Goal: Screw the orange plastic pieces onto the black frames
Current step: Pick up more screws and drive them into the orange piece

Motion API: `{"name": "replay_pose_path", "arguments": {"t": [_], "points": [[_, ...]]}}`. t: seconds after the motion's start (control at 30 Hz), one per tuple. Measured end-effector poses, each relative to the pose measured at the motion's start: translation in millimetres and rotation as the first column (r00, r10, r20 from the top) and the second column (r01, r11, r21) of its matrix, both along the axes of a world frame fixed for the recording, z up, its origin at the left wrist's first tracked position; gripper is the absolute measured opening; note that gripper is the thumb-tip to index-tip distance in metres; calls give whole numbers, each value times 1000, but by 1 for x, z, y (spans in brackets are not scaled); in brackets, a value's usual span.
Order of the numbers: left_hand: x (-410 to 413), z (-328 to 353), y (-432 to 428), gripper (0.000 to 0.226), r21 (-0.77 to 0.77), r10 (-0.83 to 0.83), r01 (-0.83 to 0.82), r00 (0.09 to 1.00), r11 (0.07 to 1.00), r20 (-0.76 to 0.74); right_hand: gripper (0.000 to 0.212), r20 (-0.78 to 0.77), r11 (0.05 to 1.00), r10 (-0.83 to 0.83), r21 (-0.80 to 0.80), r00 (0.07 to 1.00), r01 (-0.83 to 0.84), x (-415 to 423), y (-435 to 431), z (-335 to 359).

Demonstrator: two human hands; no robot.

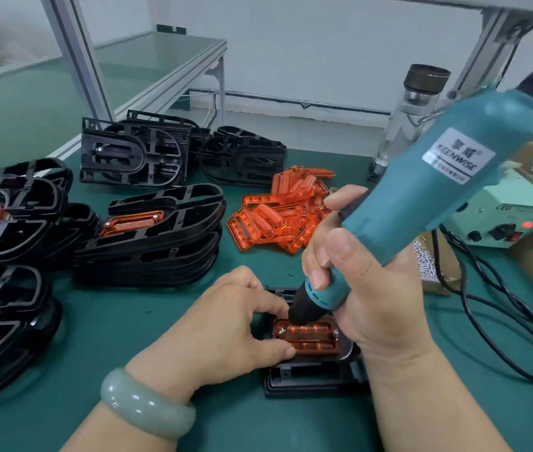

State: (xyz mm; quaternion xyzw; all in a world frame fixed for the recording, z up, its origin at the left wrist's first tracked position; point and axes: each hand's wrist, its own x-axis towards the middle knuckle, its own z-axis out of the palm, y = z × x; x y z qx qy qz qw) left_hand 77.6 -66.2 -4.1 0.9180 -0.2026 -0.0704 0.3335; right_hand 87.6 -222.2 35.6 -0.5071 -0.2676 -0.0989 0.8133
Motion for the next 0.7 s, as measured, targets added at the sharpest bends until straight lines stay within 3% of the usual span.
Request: {"name": "replay_pose_path", "arguments": {"t": [0.37, 0.7], "points": [[0, -2, 1, 38, -17, 8, -9, 1000, 1000, -10, 24, -93, 994, -95, 52, 991, 100, -1, -4, 0], [-1, 0, -1, 38, -7, 8, -8, 1000, 1000, -1, 19, -36, 995, -99, -10, 994, 98, 1, -1, 0]]}}
